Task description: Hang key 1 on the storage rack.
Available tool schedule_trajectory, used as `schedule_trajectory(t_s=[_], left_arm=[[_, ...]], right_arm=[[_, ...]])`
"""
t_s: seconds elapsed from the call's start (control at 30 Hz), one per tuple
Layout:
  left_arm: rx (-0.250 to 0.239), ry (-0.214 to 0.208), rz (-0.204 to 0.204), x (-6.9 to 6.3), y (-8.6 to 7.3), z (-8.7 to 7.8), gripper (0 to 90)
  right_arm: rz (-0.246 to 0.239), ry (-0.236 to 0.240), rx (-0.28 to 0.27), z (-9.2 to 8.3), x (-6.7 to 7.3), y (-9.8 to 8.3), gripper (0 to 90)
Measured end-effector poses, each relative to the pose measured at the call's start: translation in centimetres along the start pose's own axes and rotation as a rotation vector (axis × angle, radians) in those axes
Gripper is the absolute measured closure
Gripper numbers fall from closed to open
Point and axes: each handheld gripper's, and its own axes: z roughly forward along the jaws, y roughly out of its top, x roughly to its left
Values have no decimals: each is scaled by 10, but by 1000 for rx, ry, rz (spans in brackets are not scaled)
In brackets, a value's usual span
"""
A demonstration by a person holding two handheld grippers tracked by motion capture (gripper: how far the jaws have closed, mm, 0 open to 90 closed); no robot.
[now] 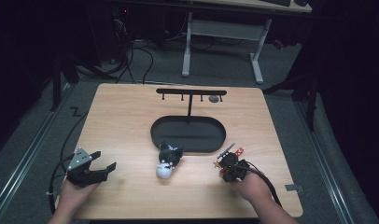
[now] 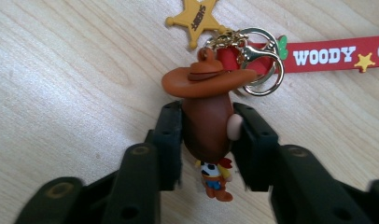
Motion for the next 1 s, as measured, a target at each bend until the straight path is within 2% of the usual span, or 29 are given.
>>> schedule_trajectory(t_s=[0.13,0.3,0.43,0.5,0.67,1.0], left_arm=[[1,0,0,0,0,0,206],[4,-1,1,0,0,1,207],[4,-3,3,-1,0,1,207],[4,-3,3,0,0,0,207],[5,-5,3,0,0,1,207],[11,-10,3,-1,0,1,207]], right_arm=[[17,31,-13,-3,-2,-1,662],[37,49,-40,-24,-9,-1,663],[67,47,-63,-42,-16,-1,663],[61,42,-79,-48,-18,-1,663],[85,50,-109,-66,-22,3,663],[112,38,-148,-91,-28,11,663]])
